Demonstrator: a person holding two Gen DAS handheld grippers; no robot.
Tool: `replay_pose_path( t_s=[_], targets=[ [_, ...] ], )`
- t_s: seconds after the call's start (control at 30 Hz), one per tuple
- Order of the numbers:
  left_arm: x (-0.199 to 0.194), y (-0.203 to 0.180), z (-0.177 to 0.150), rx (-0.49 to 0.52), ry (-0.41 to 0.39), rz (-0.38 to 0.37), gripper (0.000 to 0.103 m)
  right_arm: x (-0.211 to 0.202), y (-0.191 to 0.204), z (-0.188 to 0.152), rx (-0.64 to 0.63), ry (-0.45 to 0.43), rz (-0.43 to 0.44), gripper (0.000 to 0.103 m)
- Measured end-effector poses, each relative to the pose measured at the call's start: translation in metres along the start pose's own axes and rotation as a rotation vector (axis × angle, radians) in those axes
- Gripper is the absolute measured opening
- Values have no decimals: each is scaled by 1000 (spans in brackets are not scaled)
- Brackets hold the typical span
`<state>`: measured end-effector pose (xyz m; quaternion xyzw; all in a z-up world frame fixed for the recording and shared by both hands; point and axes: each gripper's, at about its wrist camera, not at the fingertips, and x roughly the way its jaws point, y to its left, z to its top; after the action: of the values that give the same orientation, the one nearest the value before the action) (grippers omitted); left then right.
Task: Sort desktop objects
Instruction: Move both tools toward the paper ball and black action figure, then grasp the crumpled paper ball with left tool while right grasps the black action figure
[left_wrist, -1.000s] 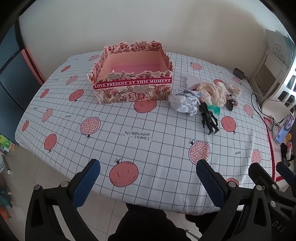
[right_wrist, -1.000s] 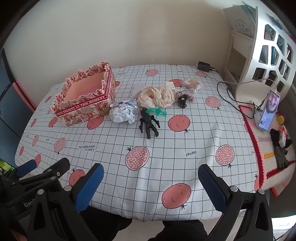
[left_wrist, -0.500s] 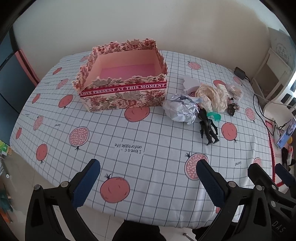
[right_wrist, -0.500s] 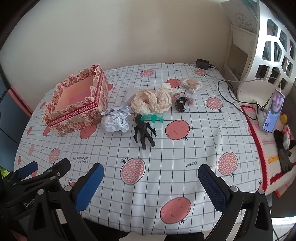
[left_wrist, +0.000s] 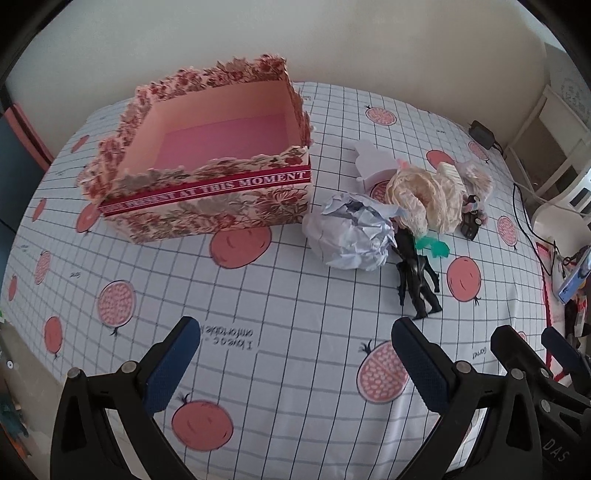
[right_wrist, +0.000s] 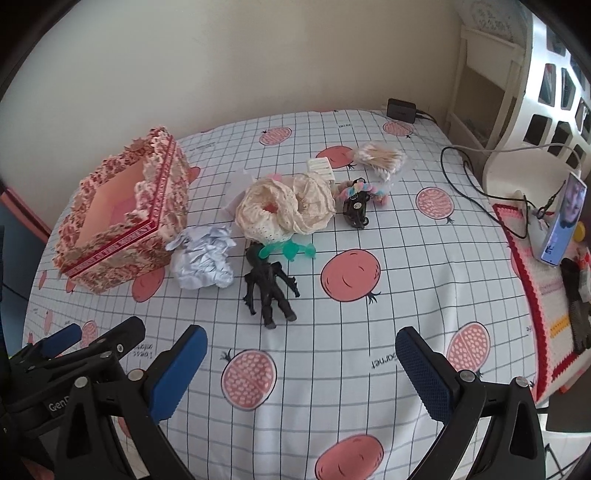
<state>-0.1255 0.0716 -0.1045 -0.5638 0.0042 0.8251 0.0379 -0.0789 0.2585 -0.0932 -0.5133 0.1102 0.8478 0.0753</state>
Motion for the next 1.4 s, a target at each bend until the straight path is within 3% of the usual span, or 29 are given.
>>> replay_pose_path(
  t_s=[0.43,0.67,1.4],
  targets=[
    [40,-7,26,10,47,-31,103,43,-7,22,38,51,14,103],
    [55,-6,37,-3,66,-92,103,60,-12,25,62,74,1,103],
    [91,-11,51,7,109,-146,103,106,3,27,-3,140,43,103]
  ],
)
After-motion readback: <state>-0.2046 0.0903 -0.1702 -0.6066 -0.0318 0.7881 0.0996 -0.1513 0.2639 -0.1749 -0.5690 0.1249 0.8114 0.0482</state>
